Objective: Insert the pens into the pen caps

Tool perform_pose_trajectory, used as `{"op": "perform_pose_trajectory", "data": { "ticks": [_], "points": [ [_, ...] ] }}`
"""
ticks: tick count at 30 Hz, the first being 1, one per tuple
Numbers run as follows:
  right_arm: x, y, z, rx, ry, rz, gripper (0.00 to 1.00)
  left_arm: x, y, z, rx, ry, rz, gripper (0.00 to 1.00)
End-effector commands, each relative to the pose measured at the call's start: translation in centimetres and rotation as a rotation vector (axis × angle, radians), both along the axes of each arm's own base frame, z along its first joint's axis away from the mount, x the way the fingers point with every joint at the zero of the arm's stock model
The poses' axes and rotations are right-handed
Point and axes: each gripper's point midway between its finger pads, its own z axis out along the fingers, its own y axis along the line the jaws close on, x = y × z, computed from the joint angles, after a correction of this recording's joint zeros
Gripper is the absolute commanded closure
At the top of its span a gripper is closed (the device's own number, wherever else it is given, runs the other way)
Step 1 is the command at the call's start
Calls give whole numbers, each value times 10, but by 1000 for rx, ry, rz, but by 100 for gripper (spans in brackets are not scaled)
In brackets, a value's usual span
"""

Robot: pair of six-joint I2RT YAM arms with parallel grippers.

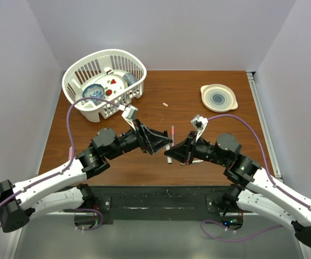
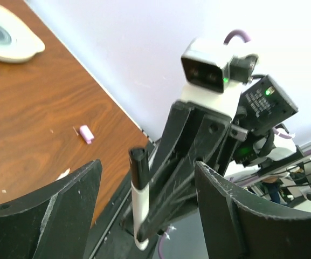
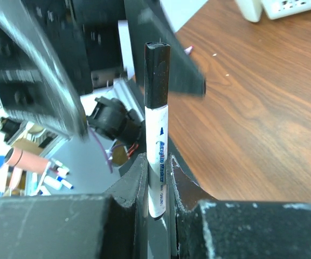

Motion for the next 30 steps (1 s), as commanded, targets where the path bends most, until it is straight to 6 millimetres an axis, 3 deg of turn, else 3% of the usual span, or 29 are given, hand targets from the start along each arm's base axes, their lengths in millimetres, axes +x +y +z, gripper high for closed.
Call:
{"op": "perform_pose_trajectory", "data": {
  "ticks": [1, 6, 16, 17, 18, 20, 21, 23, 24, 25, 30],
  "points": [
    [-13, 1, 32, 68, -68, 72, 100, 8, 6, 29, -11, -89, 35, 26],
    [-22, 0, 38, 88, -72, 109, 100, 14, 5, 35, -13, -101, 36, 28],
    [-28, -2, 43, 111, -70, 130, 100, 10, 2, 44, -51, -125, 6, 41],
    [-29, -2, 43, 112, -71, 134, 100, 9, 2, 44, -54, -126, 3, 44],
    [-28, -1, 43, 111, -69, 130, 100, 6, 0, 44, -56, -125, -17, 58],
    [-24, -2, 48, 121, -79, 110, 100, 3, -4, 40, -70, -124, -51, 72],
    [-21, -1, 50, 122, -80, 95, 100, -3, -7, 37, -79, -107, -86, 85],
    [-5, -2, 67, 156, -90, 11, 100, -8, -12, 24, -100, -82, -131, 100],
    [0, 1, 72, 168, -93, -3, 100, -15, -14, 20, -113, -56, -168, 100],
    [4, 1, 94, 208, -126, -19, 100, -18, -14, 12, -120, -45, -183, 100],
    [21, 10, 119, 179, -164, -53, 100, -29, -9, 0, -117, -41, -214, 100]
  ]
}}
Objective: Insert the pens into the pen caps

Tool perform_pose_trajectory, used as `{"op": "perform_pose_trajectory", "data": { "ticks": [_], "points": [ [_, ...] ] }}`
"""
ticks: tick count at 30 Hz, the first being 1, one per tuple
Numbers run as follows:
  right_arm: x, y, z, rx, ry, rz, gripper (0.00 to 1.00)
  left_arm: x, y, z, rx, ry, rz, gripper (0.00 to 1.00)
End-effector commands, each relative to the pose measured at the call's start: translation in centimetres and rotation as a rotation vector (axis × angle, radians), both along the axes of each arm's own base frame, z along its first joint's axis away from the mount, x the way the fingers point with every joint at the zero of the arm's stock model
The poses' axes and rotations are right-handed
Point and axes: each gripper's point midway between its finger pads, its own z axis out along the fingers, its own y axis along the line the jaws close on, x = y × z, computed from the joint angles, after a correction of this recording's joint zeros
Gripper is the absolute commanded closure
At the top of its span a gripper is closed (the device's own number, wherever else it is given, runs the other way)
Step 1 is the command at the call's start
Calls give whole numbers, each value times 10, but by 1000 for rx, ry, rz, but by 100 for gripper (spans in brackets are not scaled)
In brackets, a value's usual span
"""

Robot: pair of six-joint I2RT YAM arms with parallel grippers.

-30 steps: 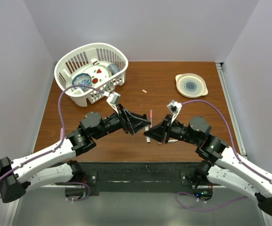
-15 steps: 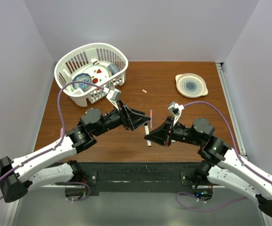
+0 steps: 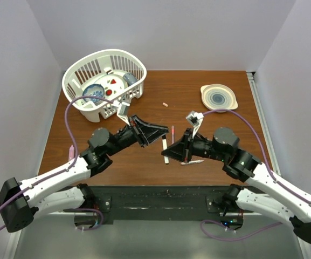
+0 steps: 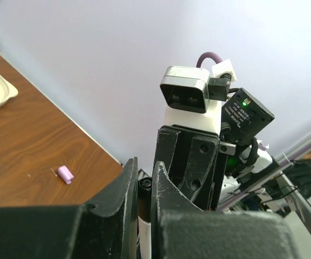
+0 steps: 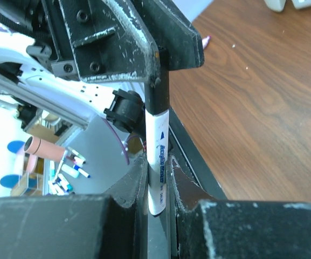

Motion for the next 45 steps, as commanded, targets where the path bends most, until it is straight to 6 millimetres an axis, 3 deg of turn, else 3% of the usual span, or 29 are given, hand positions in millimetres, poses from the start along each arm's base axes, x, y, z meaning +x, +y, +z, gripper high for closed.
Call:
{"op": "perform_pose_trajectory", "data": {
  "ticks": [1, 9, 19, 27, 34, 41, 45],
  "points": [
    [29, 0, 103, 200, -209, -126, 100, -35, -7, -35, 80, 40, -165, 100],
    [51, 3, 128, 193, -334, -167, 100, -54, -6, -51, 53, 91, -264, 100],
    [48, -2, 171, 241, -457, -130, 100, -75, 0, -63, 110, 115, -341, 100],
    [52, 1, 184, 252, -458, -123, 100, -93, -10, -72, 202, 85, -370, 100],
    [58, -5, 204, 268, -479, -160, 100, -99, -2, -87, 216, 107, -365, 100],
    [70, 5, 207, 309, -447, -154, 100, -109, -4, -84, 172, 108, -399, 100],
    [80, 4, 210, 328, -435, -185, 100, -112, -3, -93, 170, 117, -407, 100]
  ]
}}
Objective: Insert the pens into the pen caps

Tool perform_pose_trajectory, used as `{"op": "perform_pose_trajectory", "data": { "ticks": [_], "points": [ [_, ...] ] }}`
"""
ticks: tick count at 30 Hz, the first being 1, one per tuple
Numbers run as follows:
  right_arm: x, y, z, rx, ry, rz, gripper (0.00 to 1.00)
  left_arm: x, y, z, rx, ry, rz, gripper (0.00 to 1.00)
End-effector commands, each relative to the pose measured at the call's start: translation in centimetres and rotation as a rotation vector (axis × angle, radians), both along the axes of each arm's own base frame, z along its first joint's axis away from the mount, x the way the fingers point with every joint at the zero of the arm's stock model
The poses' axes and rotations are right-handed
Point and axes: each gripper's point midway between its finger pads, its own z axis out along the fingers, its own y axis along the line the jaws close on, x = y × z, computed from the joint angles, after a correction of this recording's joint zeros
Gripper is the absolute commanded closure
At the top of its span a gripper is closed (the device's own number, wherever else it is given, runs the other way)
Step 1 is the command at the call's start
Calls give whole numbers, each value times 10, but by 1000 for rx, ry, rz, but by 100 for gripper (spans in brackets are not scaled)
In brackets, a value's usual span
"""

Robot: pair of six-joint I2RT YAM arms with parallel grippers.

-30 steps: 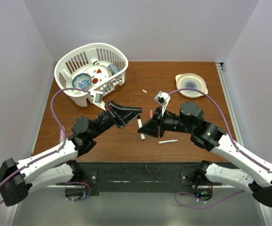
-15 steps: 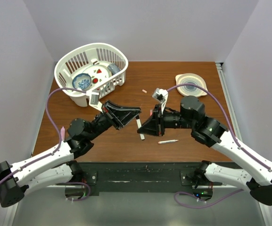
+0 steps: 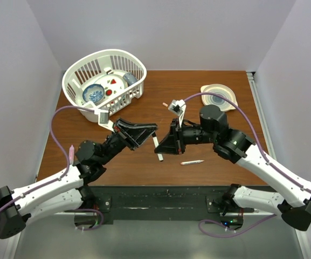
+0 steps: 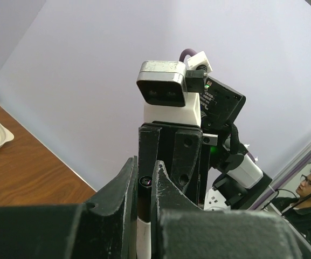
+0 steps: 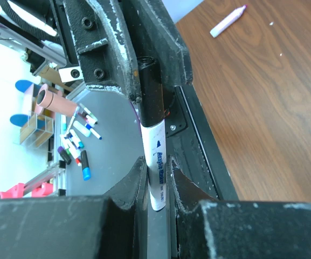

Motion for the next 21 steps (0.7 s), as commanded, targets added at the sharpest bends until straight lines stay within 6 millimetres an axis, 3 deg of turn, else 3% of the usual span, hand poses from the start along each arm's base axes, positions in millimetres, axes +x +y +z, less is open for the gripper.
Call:
{"op": "perform_pose_trajectory", "data": {
  "ticks": [1, 8, 15, 21],
  "points": [
    [81, -22, 179, 493, -410, -376, 100, -101, -33, -119, 334, 151, -514, 100],
    [103, -30, 179, 537, -367, -394, 100, -105, -30, -125, 351, 148, -527, 100],
    [115, -18, 170, 524, -364, -355, 100, -113, -30, -124, 321, 159, -563, 100],
    [122, -9, 160, 491, -354, -328, 100, -108, -25, -121, 298, 182, -505, 100]
  ]
}}
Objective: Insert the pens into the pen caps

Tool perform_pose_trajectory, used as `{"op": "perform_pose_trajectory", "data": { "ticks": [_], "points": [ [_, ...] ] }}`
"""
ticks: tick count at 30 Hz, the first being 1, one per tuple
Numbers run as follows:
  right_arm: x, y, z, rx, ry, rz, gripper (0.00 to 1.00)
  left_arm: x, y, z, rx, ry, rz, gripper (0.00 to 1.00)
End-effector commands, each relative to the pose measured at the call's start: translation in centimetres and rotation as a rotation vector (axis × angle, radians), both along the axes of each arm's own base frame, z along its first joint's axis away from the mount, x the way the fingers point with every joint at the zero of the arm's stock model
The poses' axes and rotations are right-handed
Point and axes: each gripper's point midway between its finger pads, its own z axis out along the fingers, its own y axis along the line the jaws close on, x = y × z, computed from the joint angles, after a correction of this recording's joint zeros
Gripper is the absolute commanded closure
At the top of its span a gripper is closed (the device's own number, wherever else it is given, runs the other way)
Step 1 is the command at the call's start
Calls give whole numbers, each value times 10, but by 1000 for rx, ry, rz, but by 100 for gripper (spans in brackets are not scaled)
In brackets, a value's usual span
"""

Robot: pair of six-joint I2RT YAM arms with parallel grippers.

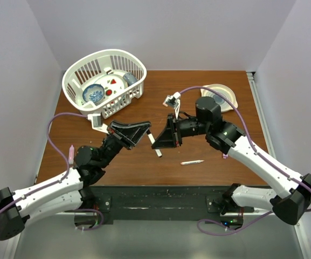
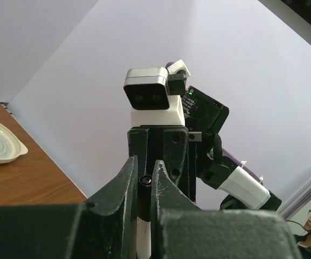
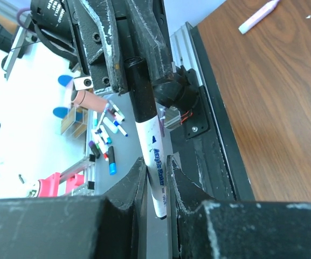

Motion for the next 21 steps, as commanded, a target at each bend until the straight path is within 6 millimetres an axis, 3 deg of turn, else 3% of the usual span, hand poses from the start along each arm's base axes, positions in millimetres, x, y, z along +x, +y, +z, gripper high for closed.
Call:
{"op": "perform_pose_trajectory", "data": {
  "ticks": [1, 3, 4, 6, 7, 8, 9, 10, 11, 12, 14, 15, 18, 21],
  "points": [
    [105, -19, 157, 420, -439, -452, 100, -111, -45, -111, 377, 163, -569, 100],
    [103, -18, 140, 386, -414, -435, 100, -85, -44, -102, 406, 174, -428, 100],
    [95, -16, 131, 373, -394, -395, 100, -75, -44, -88, 429, 185, -385, 100],
    [84, -17, 102, 329, -353, -355, 100, -50, -41, -76, 450, 195, -287, 100],
    [80, -18, 85, 291, -329, -338, 100, -41, -41, -55, 442, 181, -263, 100],
    [76, -20, 60, 250, -294, -332, 99, -33, -43, -54, 460, 189, -246, 100],
    [66, -25, 57, 246, -303, -322, 94, -21, -42, -50, 470, 192, -209, 100],
    [61, -29, 42, 199, -294, -312, 89, -12, -40, -35, 471, 188, -178, 100],
    [57, -32, 29, 163, -278, -310, 79, -4, -43, -37, 494, 195, -161, 100],
    [47, -38, 28, 152, -290, -299, 74, 6, -41, -22, 494, 174, -127, 100],
    [38, -47, 4, 67, -258, -290, 62, 21, -41, -34, 563, 215, -80, 100],
    [30, -54, 5, 61, -270, -295, 54, 32, -38, -26, 571, 208, -39, 100],
    [18, -70, -28, -36, -214, -323, 42, 58, -34, -40, 640, 250, 24, 100],
    [7, -87, -47, -73, -176, -381, 33, 88, -24, -70, 719, 329, 104, 100]
  ]
}}
